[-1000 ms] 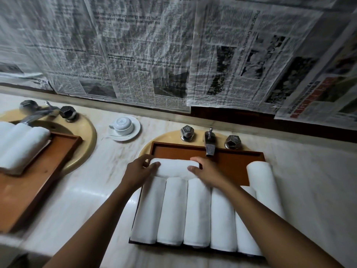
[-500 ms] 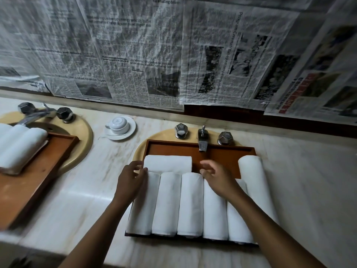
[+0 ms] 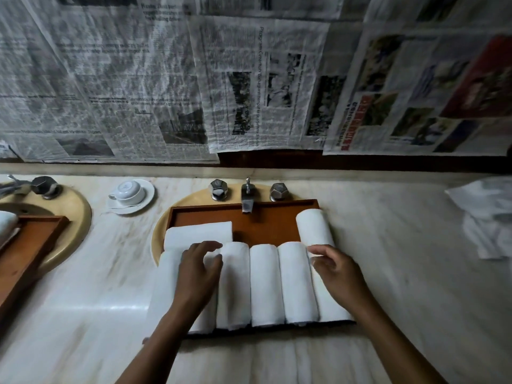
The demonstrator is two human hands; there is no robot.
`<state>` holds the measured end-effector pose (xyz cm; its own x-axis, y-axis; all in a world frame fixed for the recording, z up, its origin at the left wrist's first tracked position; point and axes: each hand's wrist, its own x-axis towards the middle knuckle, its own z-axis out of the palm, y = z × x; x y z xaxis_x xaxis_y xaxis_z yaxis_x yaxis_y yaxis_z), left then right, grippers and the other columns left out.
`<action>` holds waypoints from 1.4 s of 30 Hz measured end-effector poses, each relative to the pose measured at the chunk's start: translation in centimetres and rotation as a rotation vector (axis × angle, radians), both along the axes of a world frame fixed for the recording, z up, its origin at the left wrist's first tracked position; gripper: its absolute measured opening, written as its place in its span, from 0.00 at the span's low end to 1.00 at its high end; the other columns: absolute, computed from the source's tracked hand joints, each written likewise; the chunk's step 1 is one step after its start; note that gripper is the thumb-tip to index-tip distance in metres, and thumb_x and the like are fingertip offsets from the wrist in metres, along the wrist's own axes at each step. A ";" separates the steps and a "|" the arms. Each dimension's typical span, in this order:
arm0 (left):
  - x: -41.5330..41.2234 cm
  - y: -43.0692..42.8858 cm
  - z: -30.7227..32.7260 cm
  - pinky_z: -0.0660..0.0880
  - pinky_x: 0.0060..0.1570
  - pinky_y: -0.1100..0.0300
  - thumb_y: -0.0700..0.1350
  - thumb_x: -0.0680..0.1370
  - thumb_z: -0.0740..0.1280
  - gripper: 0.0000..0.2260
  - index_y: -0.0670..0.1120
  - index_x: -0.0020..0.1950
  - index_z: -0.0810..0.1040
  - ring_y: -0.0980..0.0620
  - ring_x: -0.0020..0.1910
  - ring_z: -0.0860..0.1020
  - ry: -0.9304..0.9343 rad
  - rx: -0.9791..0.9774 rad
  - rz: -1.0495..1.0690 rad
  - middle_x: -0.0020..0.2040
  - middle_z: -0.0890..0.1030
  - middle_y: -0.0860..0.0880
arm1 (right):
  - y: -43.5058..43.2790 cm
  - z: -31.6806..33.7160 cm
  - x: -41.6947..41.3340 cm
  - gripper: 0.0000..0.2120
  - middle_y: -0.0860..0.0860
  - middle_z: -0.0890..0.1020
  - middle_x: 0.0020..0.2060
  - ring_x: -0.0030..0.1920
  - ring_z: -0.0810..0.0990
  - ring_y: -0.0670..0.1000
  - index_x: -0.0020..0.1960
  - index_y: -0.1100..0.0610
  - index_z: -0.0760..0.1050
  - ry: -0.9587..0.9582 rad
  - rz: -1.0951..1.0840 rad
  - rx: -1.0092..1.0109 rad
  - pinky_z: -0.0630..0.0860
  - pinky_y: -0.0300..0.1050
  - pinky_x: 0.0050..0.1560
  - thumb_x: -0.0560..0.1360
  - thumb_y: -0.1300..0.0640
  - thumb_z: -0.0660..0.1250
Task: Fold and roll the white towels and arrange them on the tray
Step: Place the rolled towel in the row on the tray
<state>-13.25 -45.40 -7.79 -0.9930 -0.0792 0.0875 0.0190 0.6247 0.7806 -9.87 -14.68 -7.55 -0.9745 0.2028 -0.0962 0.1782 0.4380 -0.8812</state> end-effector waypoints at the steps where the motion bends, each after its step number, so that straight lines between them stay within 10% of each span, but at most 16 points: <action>1: 0.2 1.1 0.2 0.76 0.59 0.51 0.43 0.79 0.70 0.09 0.54 0.56 0.82 0.53 0.57 0.77 0.004 -0.002 -0.024 0.57 0.82 0.56 | 0.8 0.1 0.7 0.12 0.36 0.84 0.53 0.53 0.81 0.33 0.55 0.44 0.82 -0.008 -0.023 0.001 0.74 0.29 0.52 0.79 0.61 0.70; 15: 5.7 21.6 4.9 0.75 0.41 0.71 0.39 0.80 0.69 0.09 0.54 0.51 0.83 0.60 0.46 0.82 0.016 0.187 -0.289 0.46 0.85 0.58 | 17.1 2.7 13.7 0.11 0.33 0.84 0.48 0.50 0.82 0.36 0.53 0.44 0.83 0.075 -0.192 0.005 0.74 0.28 0.50 0.79 0.59 0.71; 42: 4.0 59.0 3.8 0.77 0.49 0.60 0.41 0.78 0.69 0.10 0.56 0.51 0.83 0.59 0.47 0.83 -0.135 0.211 -0.836 0.43 0.86 0.57 | 45.4 0.4 21.6 0.08 0.35 0.85 0.48 0.50 0.82 0.35 0.54 0.44 0.83 -0.062 -0.676 0.136 0.76 0.32 0.53 0.79 0.56 0.69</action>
<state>-9.20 13.57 -4.00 -0.7336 0.6789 0.0309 0.3059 0.2894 0.9070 11.75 30.71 -7.17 -0.6233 0.7781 -0.0779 0.4992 0.3192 -0.8056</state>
